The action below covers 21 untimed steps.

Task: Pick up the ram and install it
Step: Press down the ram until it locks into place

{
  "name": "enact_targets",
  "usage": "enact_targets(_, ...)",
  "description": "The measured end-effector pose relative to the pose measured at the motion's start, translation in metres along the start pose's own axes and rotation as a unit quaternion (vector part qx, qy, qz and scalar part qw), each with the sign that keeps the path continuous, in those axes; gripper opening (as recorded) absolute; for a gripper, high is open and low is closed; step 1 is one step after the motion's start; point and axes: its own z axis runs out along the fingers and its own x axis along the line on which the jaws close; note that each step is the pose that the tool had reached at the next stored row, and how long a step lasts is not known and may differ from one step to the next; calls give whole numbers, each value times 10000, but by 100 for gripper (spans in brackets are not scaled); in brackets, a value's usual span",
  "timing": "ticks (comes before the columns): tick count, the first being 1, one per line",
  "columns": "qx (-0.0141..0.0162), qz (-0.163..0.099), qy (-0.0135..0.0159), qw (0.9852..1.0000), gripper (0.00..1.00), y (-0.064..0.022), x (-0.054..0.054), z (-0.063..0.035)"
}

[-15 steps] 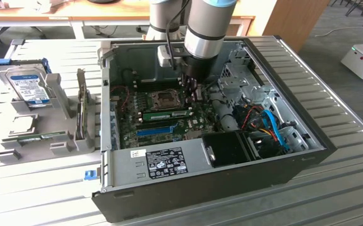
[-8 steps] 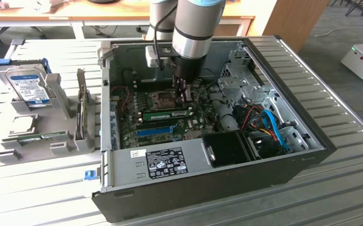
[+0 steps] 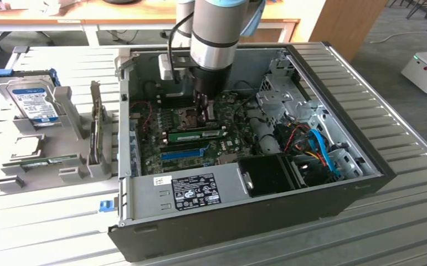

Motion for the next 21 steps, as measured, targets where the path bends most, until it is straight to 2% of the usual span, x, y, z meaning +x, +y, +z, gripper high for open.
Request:
enact_targets(9, 0, 0, 0, 10000, 11, 198, 0, 8)
enact_targets(21, 0, 0, 0, 10000, 11, 249, 1, 9)
